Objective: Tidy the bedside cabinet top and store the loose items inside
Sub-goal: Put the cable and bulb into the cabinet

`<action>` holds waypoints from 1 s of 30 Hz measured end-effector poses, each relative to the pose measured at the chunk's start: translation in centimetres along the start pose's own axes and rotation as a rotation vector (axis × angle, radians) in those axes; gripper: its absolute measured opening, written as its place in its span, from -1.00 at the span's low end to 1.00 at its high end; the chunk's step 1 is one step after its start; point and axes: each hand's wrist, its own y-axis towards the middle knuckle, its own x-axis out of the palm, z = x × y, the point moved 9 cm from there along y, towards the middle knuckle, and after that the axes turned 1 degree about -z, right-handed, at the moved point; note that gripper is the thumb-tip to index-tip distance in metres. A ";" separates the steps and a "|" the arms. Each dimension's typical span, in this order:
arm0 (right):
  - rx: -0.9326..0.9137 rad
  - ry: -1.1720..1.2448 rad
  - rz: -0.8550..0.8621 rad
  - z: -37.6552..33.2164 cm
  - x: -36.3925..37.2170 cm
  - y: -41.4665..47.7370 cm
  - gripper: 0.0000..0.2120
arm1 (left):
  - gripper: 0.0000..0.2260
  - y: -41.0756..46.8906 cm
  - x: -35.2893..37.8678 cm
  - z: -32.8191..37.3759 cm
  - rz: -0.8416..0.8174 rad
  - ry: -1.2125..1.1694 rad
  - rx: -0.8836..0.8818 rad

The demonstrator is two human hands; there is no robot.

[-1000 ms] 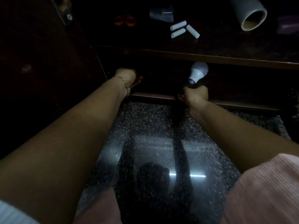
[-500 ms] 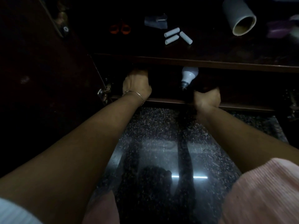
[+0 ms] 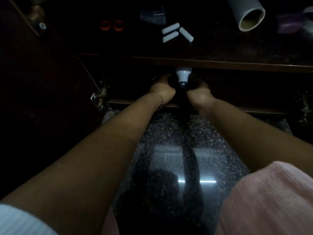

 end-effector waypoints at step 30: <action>0.055 -0.091 0.015 -0.4 0.0 -1.5 -0.72 | -0.76 -0.4 0.8 -1.6 0.008 -0.147 -0.133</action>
